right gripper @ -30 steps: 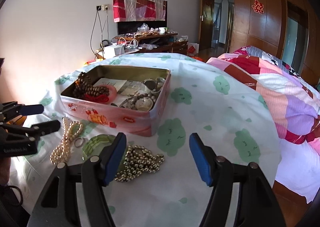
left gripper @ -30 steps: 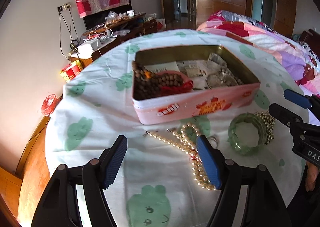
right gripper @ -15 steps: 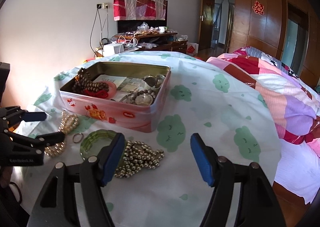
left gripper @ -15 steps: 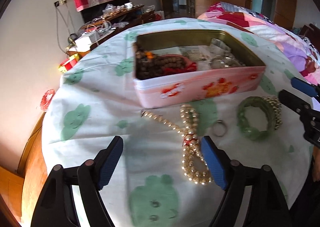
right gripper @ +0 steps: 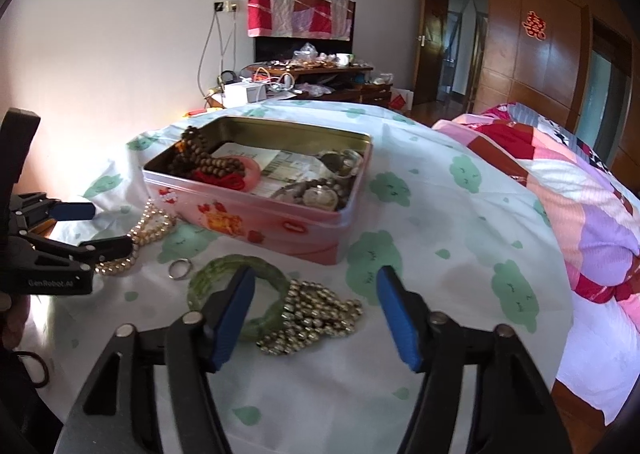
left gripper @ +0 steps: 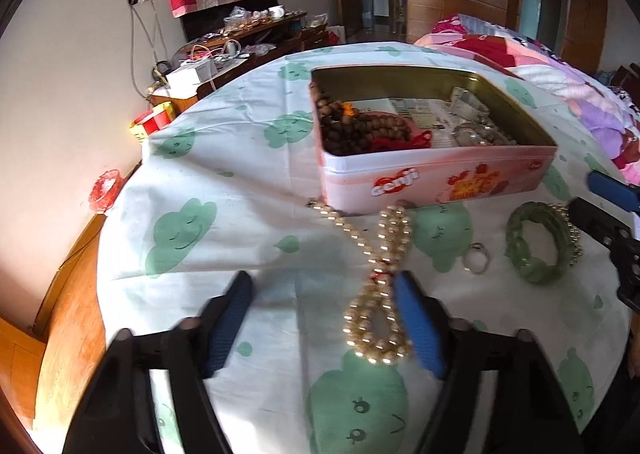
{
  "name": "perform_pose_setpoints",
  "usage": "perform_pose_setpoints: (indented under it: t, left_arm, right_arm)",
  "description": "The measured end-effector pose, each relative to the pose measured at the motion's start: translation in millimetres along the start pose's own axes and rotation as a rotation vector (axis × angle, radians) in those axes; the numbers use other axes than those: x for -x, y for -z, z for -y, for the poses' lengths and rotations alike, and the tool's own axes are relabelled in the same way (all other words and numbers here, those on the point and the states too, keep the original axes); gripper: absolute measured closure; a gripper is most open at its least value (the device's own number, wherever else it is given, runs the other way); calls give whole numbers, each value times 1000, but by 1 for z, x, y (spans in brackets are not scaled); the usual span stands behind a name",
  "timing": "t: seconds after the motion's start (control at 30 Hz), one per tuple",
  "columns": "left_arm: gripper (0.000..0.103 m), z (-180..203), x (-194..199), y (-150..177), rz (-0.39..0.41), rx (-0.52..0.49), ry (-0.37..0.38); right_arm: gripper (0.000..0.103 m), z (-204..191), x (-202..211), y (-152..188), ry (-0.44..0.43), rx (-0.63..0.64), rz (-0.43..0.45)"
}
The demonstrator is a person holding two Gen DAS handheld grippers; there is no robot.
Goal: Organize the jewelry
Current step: 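Grasp the pearl necklace with the left tool while the right tool grasps the green bangle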
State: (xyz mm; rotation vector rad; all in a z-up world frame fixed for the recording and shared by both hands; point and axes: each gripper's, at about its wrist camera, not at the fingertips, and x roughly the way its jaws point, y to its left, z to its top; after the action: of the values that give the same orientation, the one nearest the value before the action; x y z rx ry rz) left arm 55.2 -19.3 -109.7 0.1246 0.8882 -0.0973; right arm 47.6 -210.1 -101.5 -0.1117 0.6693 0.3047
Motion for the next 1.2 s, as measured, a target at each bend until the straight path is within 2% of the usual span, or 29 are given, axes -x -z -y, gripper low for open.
perform_pose_setpoints:
  t: [0.03,0.13,0.23,0.3,0.43,0.5,0.67,1.03,1.13,1.2]
  left_arm:
    - [53,3,1,0,2,-10,13]
    - [61,8,2,0,7,-31,30]
    - [79,7,1,-1,2,-26,72]
    - [81,10,1,0,4,-37,78]
    - [86,6,3,-1,14,-26,67]
    - [86,3,1,-2,16,-29,46]
    - [86,1,0,-3,17,-22,51]
    - [85,1,-1,-3,18,-19,52]
    - [86,1,-2,-3,20,-21,53]
    - [86,3,-2,-3,19,-22,57]
  right_arm:
    - [45,-2,-1,-2,-13,6,1]
    - [51,-10,-3,-6,-52,25,5]
    - [55,-16,-9,-5,-77,40,-12]
    - [62,-17,-15,-3,-93,40,-40]
    - [66,-15,-22,2,-105,28,-85]
    - [67,-16,-23,3,-102,36,-103]
    - [69,-20,-27,6,-88,59,-128]
    - [69,-24,-26,3,-53,74,-123]
    - [84,-28,-27,3,-54,92,-121]
    - [86,-30,-27,3,-55,103,-117]
